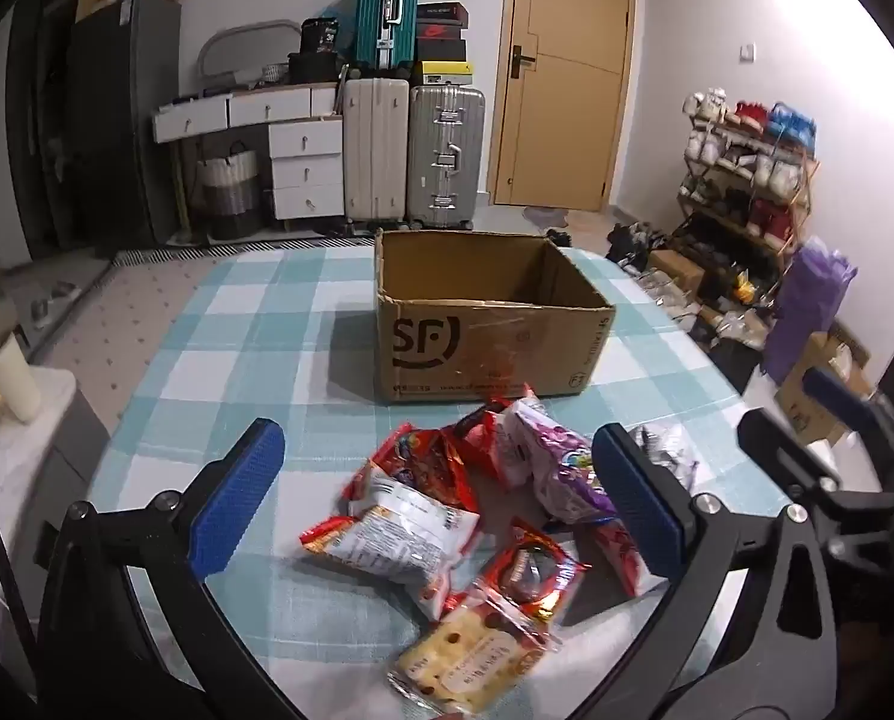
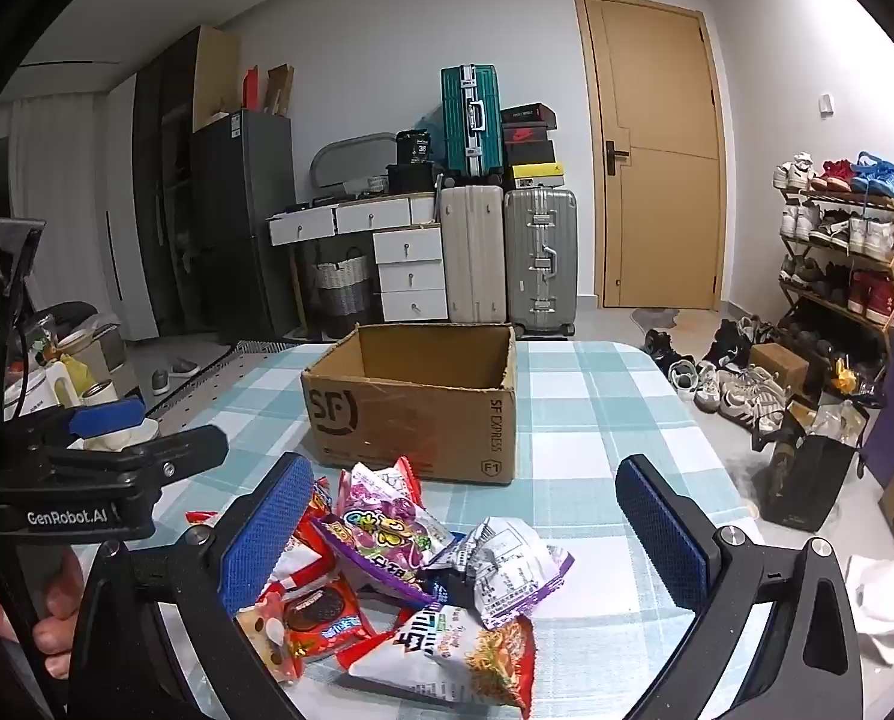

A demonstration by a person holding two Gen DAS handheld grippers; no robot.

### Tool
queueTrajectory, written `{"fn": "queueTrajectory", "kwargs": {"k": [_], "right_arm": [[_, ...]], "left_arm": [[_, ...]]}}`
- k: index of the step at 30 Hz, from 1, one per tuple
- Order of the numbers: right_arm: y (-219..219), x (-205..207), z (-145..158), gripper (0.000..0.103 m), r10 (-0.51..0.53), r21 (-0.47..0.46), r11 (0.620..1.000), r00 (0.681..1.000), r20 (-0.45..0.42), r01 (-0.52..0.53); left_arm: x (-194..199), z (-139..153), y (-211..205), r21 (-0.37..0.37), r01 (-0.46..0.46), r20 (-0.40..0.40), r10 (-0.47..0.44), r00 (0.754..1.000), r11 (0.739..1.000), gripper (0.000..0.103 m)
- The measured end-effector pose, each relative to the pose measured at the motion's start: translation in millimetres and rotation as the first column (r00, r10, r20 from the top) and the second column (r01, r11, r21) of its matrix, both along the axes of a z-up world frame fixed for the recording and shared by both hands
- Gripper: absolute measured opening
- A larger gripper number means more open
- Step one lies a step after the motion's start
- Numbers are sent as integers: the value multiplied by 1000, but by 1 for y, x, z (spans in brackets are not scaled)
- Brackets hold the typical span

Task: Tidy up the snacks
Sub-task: 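Move both tools toward the snack pile in front of the box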

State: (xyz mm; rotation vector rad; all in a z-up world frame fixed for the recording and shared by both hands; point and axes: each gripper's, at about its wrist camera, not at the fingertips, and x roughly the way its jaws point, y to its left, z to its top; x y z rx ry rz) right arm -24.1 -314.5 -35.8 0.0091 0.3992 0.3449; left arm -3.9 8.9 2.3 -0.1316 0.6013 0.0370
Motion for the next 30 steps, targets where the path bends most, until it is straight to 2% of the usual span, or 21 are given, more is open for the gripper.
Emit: {"fn": "queueTrajectory", "kwargs": {"k": [6,12,14,30], "right_arm": [[1,-2,0,103,1,2,1000,1000,-11,-1],[-5,6,-5,103,-4,7,1000,1000,-26,4],[-3,8,-6,103,0,2,1000,1000,-24,0],[-5,-3,-2,103,3,13,1000,1000,-8,-2]], "left_arm": [[-7,-4,-7,63,-21,10,21,1000,998,102],[-3,-5,-5,59,-19,-7,19,1000,998,102],[-7,-4,-5,41,-10,9,9,1000,999,102],[-10,0,-10,66,-20,15,19,1000,998,102]]}}
